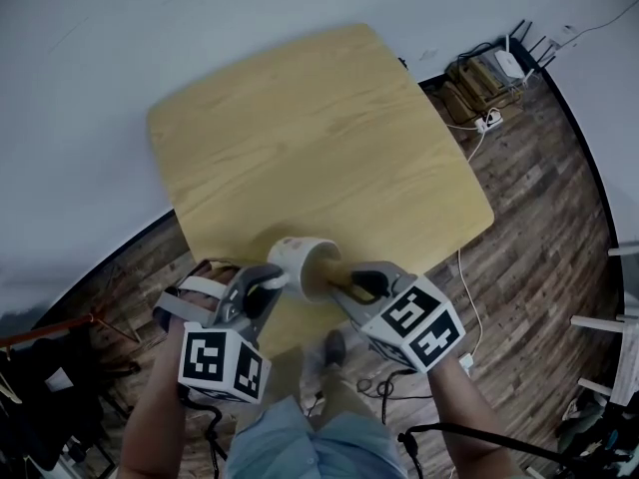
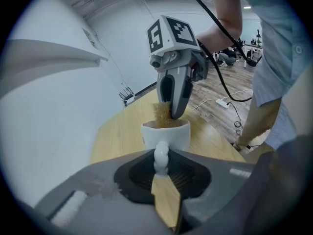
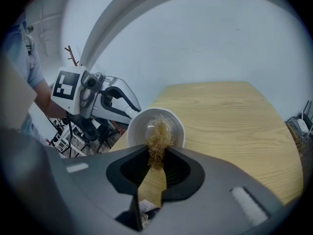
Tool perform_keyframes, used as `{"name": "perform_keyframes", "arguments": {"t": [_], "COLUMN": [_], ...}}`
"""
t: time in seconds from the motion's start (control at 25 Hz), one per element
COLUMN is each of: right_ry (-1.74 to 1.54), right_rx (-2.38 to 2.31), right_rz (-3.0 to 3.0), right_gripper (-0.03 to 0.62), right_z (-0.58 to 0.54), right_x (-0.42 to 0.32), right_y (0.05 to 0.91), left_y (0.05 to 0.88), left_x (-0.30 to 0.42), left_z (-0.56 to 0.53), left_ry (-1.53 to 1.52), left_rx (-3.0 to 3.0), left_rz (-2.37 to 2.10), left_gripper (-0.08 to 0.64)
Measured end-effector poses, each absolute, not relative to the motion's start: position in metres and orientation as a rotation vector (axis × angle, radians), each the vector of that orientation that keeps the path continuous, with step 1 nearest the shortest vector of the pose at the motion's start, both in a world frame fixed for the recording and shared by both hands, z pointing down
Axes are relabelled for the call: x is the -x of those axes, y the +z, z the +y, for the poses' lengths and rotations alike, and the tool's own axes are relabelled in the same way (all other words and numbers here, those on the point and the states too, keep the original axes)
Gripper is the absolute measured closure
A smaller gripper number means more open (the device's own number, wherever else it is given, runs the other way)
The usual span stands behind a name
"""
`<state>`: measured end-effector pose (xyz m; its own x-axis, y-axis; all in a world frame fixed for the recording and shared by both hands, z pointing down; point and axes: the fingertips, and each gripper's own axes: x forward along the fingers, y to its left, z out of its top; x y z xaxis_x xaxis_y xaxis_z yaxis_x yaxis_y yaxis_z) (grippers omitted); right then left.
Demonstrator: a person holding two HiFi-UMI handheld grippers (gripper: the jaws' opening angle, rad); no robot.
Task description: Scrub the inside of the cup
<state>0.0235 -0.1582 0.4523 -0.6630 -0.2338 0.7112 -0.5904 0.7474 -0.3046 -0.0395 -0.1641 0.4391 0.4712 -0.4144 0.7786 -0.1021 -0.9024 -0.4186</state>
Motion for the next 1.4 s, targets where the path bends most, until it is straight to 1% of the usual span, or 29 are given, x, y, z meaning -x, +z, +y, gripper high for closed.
{"name": "perform_keyframes", "arguments": {"t": [0.56, 0.8, 1.12, 1.4], "right_ry": [0.864, 0.81, 0.651, 0.676], "right_rx": [-0.521, -0.57, -0.679, -0.637], "right_rz": [-2.353, -2.382, -2.348, -2.255], "right_gripper": [0.523, 0.523, 0.523, 0.524], "right_z": [-0.146, -0.166, -0.183, -0.16], "right_x": [-0.001, 0.001, -0.02, -0.022], "right_y": [0.44, 0.43, 0.435, 0.457], "left_y": [0.443, 0.443, 0.441, 0.44], "left_x": [0.034, 0.035, 0.034, 0.037], "left_z": [-0.165, -0.163, -0.164, -0.165], "left_ry": [-1.404, -1.41, -1.402, -1.402], "left_rx": [2.362, 2.378, 2.383, 2.391], "left_rz": [0.405, 0.404, 0.405, 0.438], "left_gripper": [0.482, 0.482, 0.482, 0.482]}}
